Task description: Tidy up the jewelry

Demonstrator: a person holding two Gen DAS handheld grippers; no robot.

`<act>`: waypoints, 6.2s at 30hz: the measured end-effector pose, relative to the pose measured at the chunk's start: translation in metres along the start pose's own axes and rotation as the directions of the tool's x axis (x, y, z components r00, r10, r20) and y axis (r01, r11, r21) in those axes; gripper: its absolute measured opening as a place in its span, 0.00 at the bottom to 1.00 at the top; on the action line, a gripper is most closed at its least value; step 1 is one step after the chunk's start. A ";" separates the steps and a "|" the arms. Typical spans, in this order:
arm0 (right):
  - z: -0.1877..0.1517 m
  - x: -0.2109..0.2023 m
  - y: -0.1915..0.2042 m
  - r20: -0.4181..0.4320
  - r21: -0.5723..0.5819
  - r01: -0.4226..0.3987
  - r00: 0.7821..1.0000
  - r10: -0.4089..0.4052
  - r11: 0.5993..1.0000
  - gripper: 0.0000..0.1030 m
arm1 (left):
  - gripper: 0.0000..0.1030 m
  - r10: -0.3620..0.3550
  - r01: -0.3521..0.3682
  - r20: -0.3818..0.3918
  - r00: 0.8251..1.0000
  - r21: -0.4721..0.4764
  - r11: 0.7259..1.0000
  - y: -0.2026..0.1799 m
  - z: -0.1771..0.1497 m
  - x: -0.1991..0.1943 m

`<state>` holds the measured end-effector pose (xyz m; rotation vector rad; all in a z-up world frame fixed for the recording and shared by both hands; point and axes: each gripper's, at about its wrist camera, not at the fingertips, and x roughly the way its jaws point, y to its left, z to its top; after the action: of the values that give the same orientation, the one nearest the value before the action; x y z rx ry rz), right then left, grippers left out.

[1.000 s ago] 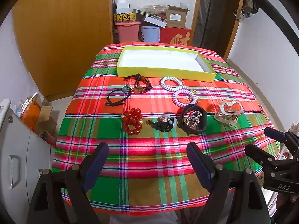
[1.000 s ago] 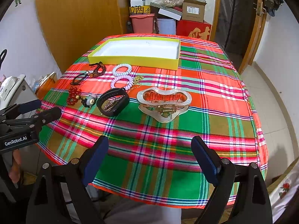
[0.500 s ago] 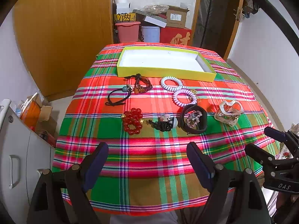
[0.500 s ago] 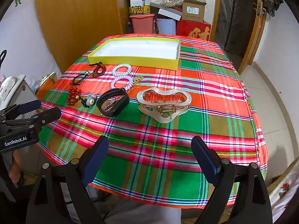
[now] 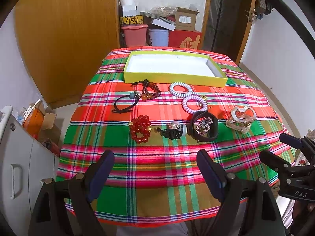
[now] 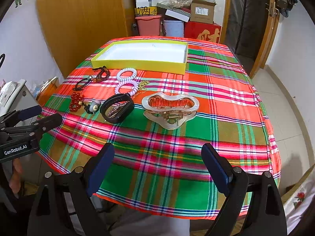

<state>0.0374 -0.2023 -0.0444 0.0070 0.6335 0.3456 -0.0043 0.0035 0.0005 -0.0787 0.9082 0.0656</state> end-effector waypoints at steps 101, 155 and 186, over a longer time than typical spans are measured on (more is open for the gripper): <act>0.067 0.062 -0.064 -0.132 0.099 -0.071 0.988 0.084 0.993 0.15 | 0.34 -0.129 0.131 0.027 0.991 -0.088 0.987 0.040 0.033 0.060; 0.060 0.052 -0.068 -0.099 0.158 -0.216 0.967 0.233 0.964 0.46 | 0.34 -0.164 0.167 0.048 0.985 -0.064 0.984 0.030 0.043 0.047; 0.090 0.085 -0.024 -0.122 0.139 -0.084 0.987 0.101 0.987 0.38 | 0.34 -0.172 0.176 0.068 0.983 -0.061 0.982 0.036 0.060 0.055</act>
<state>0.1613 -0.1893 -0.0238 0.1434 0.7854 0.3955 0.0729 0.0464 -0.0079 -0.2168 0.8337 -0.0644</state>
